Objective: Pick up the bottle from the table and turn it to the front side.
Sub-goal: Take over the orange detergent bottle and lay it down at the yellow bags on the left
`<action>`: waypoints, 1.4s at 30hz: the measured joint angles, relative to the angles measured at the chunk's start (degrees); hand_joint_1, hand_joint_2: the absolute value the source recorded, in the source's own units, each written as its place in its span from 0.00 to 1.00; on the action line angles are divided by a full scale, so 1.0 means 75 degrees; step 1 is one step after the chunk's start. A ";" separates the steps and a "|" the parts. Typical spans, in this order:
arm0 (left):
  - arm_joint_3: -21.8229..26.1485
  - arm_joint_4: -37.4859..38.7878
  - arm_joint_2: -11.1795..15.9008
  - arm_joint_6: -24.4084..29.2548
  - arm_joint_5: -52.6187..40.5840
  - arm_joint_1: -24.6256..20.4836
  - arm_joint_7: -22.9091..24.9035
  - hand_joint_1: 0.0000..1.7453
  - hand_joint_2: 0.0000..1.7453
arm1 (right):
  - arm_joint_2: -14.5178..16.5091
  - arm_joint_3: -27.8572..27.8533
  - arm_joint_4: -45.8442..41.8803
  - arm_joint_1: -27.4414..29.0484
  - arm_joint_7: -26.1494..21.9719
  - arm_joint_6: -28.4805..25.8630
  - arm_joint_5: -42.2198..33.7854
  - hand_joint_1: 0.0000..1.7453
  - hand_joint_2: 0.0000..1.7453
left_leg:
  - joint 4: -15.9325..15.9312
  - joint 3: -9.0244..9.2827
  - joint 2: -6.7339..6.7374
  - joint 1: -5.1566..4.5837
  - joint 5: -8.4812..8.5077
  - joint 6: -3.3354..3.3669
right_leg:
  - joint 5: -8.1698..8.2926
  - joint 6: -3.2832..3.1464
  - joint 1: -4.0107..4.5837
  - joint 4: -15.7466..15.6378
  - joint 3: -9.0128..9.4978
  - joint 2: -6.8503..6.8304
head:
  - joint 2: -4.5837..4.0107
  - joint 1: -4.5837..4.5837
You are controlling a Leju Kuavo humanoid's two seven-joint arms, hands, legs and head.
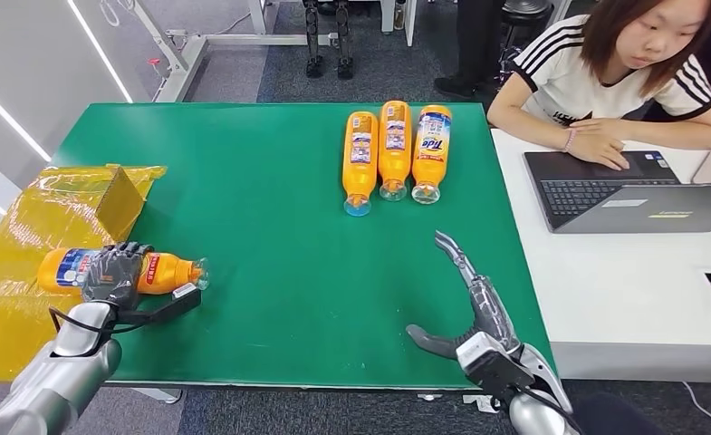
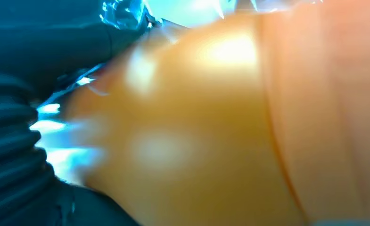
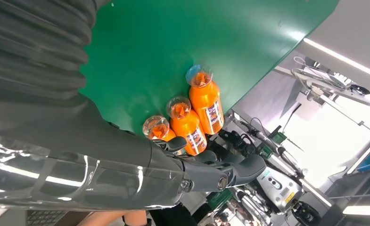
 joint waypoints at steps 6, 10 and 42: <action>0.0653 0.0029 -0.0253 -0.0592 0.1255 -0.0057 -0.0728 0.00 1.00 | -0.0068 0.0104 0.0082 -0.0112 0.0032 -0.0020 -0.0139 0.00 1.00 | 0.0000 0.0012 -0.0004 -0.0001 0.0000 0.0000 | 0.0000 0.0000 -0.0001 0.0000 0.0012 -0.0004 | 0.0000 0.0000; 0.1320 0.0028 -0.0424 -0.1412 0.2379 -0.0134 -0.1376 0.00 1.00 | -0.0136 0.0131 0.0156 -0.0218 0.0063 0.0000 -0.0278 0.00 1.00 | -0.0003 0.0039 -0.0018 -0.0003 -0.0001 0.0000 | -0.0005 0.0002 -0.0002 0.0000 0.0041 -0.0019 | 0.0000 0.0000; 0.0475 -0.5874 -0.1905 -0.0990 0.8797 0.1702 -0.3494 0.00 1.00 | 0.0008 0.0491 0.1081 -0.0580 -0.0400 -0.0519 -0.1524 0.00 1.00 | -0.0003 0.0050 -0.0023 -0.0004 -0.0014 0.0004 | -0.0020 -0.0003 -0.0002 -0.0015 0.0056 -0.0015 | 0.0000 0.0001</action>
